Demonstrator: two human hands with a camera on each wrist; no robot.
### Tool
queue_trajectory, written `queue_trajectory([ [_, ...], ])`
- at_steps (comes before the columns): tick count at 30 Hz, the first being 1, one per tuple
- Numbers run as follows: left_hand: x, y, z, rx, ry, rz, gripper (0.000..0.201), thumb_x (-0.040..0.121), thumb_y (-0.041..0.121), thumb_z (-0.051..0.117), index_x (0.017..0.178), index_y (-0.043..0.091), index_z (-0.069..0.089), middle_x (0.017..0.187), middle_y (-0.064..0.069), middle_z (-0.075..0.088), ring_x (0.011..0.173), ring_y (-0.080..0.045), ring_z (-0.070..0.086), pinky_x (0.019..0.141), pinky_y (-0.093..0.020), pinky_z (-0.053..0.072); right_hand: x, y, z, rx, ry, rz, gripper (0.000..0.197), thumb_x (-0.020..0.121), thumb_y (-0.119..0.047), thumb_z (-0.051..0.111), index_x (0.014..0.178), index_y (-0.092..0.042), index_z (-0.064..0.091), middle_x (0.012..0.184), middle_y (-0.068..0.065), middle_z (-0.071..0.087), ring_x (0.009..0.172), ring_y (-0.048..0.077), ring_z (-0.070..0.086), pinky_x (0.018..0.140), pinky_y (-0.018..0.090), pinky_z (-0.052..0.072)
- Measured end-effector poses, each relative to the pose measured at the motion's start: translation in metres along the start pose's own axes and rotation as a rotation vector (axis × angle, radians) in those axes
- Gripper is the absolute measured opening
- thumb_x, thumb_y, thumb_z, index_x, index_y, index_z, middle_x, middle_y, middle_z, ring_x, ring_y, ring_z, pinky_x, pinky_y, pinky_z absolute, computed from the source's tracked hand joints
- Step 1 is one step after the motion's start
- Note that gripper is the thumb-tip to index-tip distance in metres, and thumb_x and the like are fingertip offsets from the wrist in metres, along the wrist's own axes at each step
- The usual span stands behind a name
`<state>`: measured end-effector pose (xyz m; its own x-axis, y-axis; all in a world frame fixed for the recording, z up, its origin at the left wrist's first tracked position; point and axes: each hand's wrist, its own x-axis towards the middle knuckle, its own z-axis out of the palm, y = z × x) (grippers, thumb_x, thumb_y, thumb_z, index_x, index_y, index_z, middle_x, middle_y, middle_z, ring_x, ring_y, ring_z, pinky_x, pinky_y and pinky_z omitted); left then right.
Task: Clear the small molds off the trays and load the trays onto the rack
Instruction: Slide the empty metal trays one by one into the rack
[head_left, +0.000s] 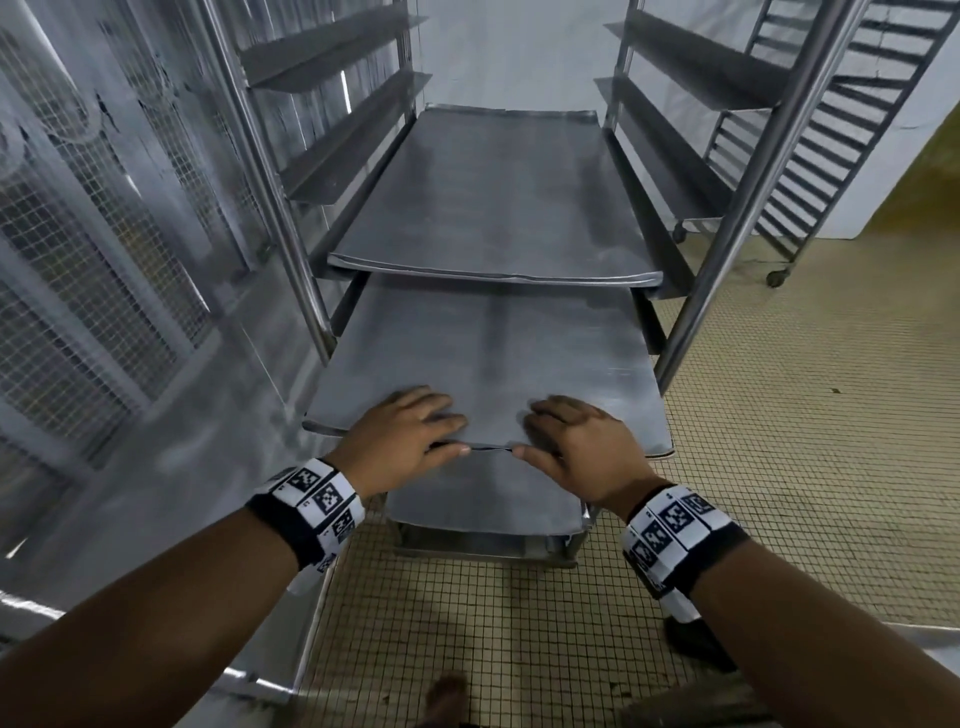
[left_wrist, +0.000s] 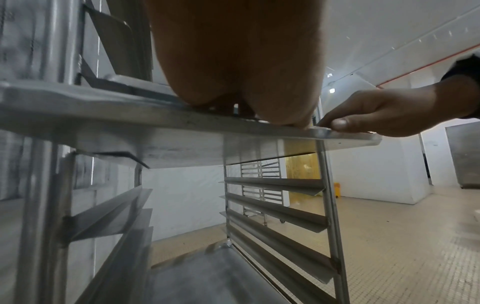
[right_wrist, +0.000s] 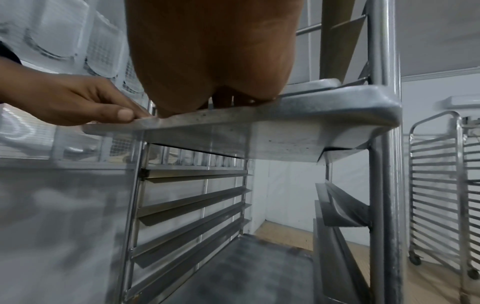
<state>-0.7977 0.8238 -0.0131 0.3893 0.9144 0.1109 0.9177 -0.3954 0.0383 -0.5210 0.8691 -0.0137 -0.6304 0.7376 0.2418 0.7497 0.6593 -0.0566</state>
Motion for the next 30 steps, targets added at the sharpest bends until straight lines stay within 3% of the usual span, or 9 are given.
queue_trajectory([
  [2,0.018,-0.007,0.011,0.018,0.100,-0.009,0.063,0.098,0.063,0.032,0.119,0.021,0.074,0.129,-0.007,0.068,0.123,-0.033,0.061,0.103,-0.047,0.049,0.012,0.005,0.006,0.000,0.021,0.057,0.053,0.095,-0.063,0.042,0.122,-0.025,0.068,0.132,-0.002,0.064,0.123,0.020,0.059,0.097,0.040,0.051],
  [4,0.039,-0.011,0.014,0.010,0.153,-0.044,0.054,0.096,0.055,0.039,0.114,0.020,0.076,0.124,-0.007,0.071,0.118,-0.033,0.064,0.099,-0.047,0.052,0.027,0.009,0.011,0.013,0.047,0.132,0.055,0.095,-0.061,0.034,0.122,-0.026,0.068,0.132,-0.002,0.064,0.123,0.021,0.058,0.099,0.040,0.047],
  [11,0.096,-0.028,0.030,-0.027,0.249,-0.224,0.049,0.095,0.053,0.038,0.112,0.026,0.075,0.126,0.000,0.071,0.121,-0.028,0.062,0.095,-0.048,0.044,0.086,0.022,0.028,0.088,0.033,0.360,0.044,0.099,-0.052,0.036,0.130,-0.031,0.061,0.145,-0.006,0.053,0.138,0.021,0.042,0.110,0.050,0.029],
  [20,0.133,-0.053,0.037,-0.060,0.300,-0.209,0.047,0.092,0.052,0.043,0.108,0.025,0.077,0.120,-0.001,0.073,0.116,-0.029,0.065,0.093,-0.048,0.046,0.123,0.042,0.035,0.127,-0.018,0.433,0.042,0.102,-0.051,0.038,0.138,-0.034,0.053,0.153,-0.010,0.043,0.145,0.017,0.031,0.115,0.047,0.019],
  [22,0.134,-0.053,0.039,-0.064,0.341,-0.185,0.043,0.093,0.047,0.045,0.106,0.022,0.077,0.117,-0.002,0.073,0.114,-0.029,0.065,0.093,-0.046,0.045,0.119,0.044,0.037,0.147,0.002,0.416,0.041,0.103,-0.047,0.038,0.138,-0.033,0.054,0.152,-0.009,0.045,0.145,0.017,0.032,0.117,0.046,0.018],
  [26,0.139,-0.032,0.048,-0.157,0.534,-0.017,0.033,0.092,0.022,0.048,0.106,0.011,0.075,0.105,-0.005,0.074,0.096,-0.033,0.068,0.088,-0.043,0.046,0.078,0.052,0.034,0.135,0.081,0.380,0.045,0.101,-0.036,0.038,0.143,-0.025,0.050,0.153,-0.005,0.045,0.147,0.022,0.030,0.121,0.045,0.016],
  [28,0.146,-0.006,0.053,-0.219,0.583,0.056,0.031,0.093,0.019,0.051,0.111,0.007,0.073,0.109,-0.008,0.072,0.098,-0.033,0.065,0.090,-0.045,0.047,0.043,0.057,0.028,0.103,0.114,0.445,0.048,0.098,-0.038,0.039,0.141,-0.022,0.053,0.152,-0.002,0.046,0.145,0.025,0.033,0.119,0.046,0.021],
  [30,0.157,0.029,0.059,-0.290,0.587,0.153,0.029,0.094,0.017,0.059,0.116,0.004,0.071,0.115,-0.012,0.069,0.103,-0.033,0.061,0.094,-0.046,0.048,0.002,0.062,0.020,0.090,0.160,0.586,0.039,0.095,-0.037,0.049,0.127,-0.022,0.064,0.140,0.001,0.058,0.136,0.028,0.045,0.113,0.049,0.035],
])
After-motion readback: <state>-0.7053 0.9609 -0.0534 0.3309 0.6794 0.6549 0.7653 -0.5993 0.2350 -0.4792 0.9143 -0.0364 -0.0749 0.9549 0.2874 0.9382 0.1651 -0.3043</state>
